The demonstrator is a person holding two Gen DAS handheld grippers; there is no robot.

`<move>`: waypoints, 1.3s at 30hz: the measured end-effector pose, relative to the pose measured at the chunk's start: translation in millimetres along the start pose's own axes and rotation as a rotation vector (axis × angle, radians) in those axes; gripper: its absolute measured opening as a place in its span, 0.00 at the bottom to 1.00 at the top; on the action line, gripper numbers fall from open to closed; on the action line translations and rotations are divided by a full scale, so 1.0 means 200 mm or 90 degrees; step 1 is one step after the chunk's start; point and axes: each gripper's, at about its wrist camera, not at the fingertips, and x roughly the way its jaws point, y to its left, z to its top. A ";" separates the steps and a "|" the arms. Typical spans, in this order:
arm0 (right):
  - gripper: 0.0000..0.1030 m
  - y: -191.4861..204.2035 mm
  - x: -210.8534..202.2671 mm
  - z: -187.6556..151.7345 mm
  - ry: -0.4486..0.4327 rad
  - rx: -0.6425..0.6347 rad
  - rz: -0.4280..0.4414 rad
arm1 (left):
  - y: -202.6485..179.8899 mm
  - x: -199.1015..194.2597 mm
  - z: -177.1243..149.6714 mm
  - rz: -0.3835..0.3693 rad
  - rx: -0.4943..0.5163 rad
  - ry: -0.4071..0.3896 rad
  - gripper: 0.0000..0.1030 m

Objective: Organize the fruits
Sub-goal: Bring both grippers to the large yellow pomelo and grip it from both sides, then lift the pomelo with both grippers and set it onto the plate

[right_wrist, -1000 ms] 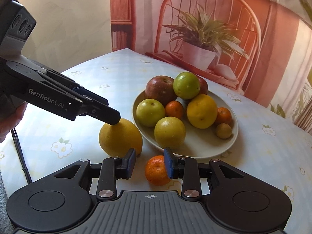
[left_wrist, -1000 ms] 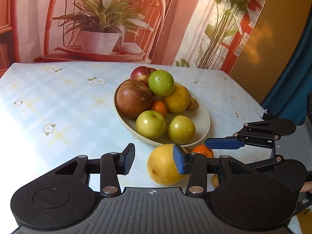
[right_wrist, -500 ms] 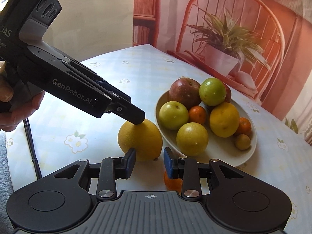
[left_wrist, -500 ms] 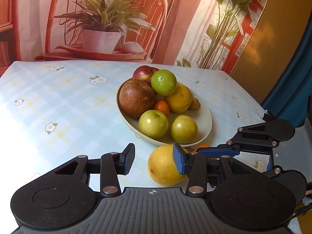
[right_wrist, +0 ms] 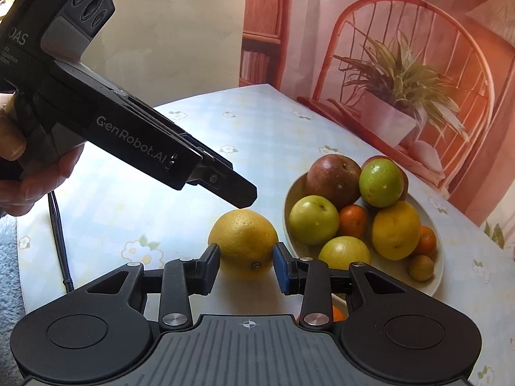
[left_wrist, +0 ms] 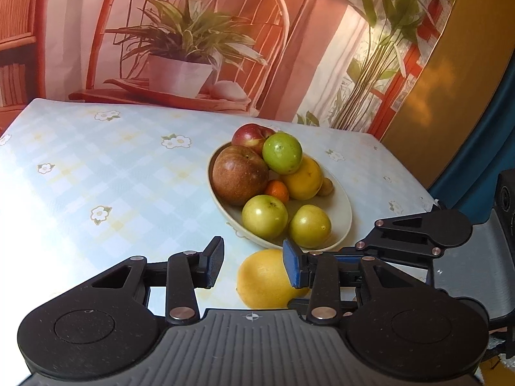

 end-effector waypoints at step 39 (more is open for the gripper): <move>0.42 -0.07 0.21 0.01 -0.033 0.115 0.037 | 0.19 0.07 0.03 -0.040 -0.063 0.015 0.36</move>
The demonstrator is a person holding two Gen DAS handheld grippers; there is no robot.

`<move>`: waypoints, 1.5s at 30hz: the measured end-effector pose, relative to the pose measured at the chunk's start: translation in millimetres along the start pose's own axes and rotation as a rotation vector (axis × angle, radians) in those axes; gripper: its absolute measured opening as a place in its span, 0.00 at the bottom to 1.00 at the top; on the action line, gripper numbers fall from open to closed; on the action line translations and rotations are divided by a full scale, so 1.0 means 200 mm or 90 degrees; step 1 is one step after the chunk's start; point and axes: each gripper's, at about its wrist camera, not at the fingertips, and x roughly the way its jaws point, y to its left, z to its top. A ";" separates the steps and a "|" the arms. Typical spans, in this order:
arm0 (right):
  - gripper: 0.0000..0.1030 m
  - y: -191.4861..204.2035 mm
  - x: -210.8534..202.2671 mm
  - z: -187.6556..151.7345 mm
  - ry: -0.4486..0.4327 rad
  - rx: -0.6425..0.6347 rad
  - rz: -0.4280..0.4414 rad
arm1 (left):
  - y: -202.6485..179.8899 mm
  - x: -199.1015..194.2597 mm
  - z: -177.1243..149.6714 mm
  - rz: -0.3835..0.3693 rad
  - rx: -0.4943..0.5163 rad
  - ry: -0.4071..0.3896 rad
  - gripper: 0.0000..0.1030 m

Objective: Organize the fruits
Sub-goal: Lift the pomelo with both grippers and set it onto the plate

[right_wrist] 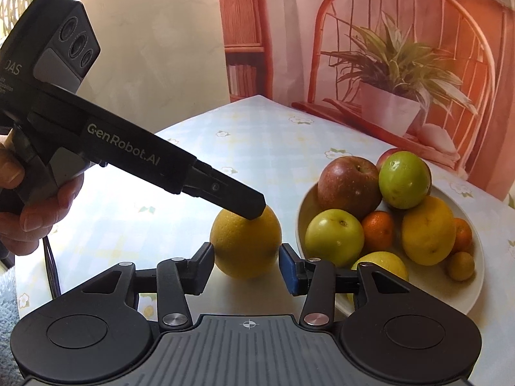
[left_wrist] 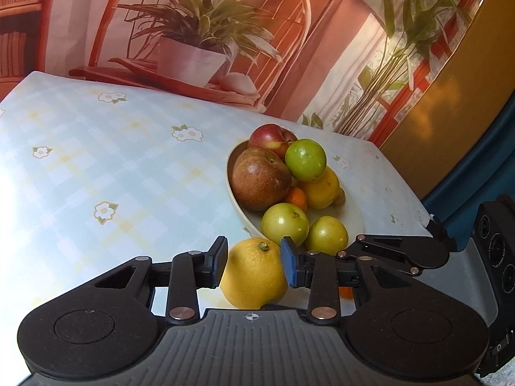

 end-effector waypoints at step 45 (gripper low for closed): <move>0.37 -0.62 -0.41 -0.16 -0.103 0.120 -0.090 | -0.56 0.47 0.26 -0.037 0.032 0.015 0.26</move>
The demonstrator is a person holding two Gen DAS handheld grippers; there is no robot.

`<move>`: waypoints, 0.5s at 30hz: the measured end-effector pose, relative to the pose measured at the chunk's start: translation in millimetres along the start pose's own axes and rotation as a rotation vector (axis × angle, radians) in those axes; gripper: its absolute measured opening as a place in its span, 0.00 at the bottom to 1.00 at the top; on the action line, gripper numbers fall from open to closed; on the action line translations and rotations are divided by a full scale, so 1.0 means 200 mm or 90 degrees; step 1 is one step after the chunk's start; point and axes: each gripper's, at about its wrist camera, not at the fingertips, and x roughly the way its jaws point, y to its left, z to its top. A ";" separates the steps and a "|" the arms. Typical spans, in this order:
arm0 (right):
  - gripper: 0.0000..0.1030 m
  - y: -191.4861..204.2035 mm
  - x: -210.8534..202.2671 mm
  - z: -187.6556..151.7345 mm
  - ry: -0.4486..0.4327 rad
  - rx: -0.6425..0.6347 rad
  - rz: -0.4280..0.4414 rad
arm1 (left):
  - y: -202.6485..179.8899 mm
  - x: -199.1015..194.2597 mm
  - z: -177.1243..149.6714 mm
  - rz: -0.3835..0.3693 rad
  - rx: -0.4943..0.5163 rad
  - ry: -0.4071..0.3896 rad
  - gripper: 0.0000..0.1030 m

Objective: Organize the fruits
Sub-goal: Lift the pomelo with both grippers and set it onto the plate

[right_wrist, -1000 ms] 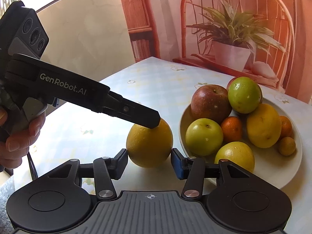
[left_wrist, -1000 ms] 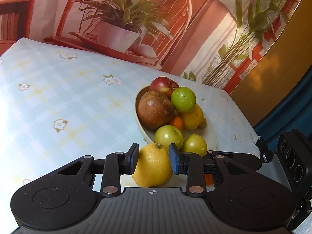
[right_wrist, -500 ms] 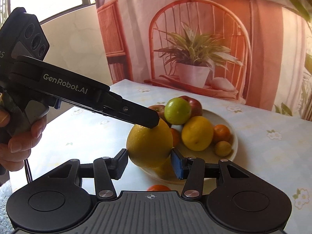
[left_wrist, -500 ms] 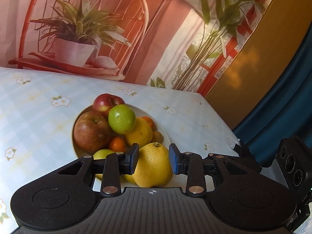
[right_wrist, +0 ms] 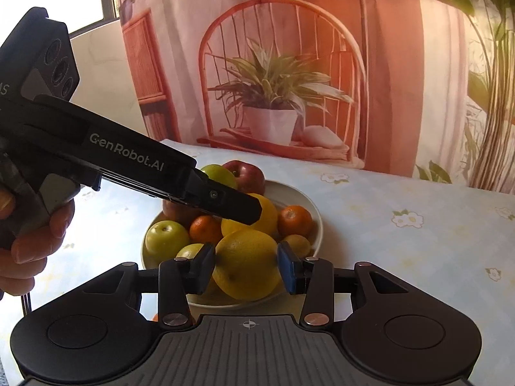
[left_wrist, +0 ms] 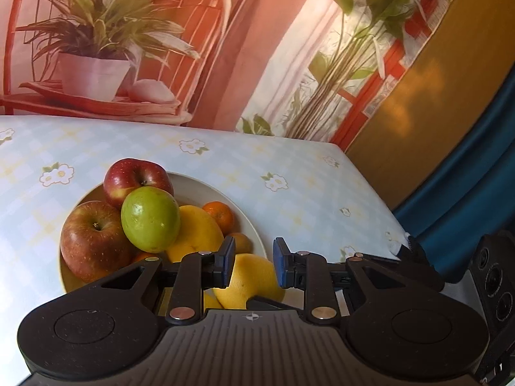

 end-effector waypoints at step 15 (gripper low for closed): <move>0.33 0.00 -0.10 -0.08 -0.013 0.041 -0.006 | -0.01 -0.15 -0.06 0.081 0.063 -0.025 0.27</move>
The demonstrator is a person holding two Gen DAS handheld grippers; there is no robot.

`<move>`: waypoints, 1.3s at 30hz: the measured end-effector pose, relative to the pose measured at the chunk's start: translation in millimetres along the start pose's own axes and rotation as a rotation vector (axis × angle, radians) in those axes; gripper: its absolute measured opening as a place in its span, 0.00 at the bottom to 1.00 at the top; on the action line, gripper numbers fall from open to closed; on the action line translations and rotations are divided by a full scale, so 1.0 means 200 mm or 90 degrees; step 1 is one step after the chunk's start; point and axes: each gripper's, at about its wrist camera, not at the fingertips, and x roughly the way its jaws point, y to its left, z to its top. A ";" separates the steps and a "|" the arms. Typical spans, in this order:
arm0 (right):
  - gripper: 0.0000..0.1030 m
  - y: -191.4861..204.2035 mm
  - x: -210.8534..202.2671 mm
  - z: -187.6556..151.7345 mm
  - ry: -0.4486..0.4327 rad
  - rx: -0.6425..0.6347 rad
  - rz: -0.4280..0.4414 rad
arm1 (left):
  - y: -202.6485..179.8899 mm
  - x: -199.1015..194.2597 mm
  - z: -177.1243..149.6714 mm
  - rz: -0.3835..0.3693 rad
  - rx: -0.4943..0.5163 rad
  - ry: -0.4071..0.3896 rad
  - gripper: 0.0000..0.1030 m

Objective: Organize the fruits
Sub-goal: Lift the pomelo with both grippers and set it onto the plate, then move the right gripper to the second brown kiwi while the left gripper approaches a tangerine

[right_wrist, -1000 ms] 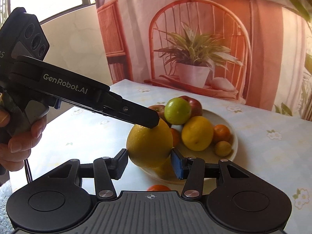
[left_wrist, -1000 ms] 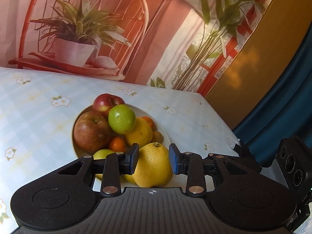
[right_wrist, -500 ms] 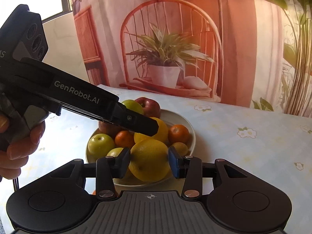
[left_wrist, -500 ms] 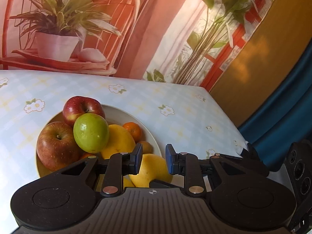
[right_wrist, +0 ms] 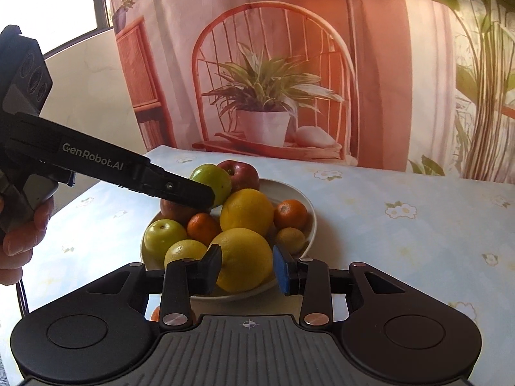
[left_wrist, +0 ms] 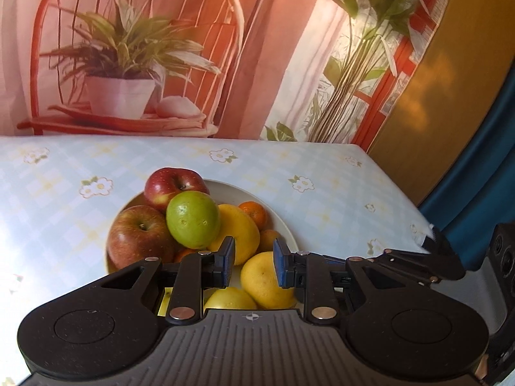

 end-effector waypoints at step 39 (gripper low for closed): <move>0.28 0.38 -0.07 -0.31 0.065 -0.038 0.021 | 0.06 -0.35 -0.36 0.138 -0.056 -0.061 0.32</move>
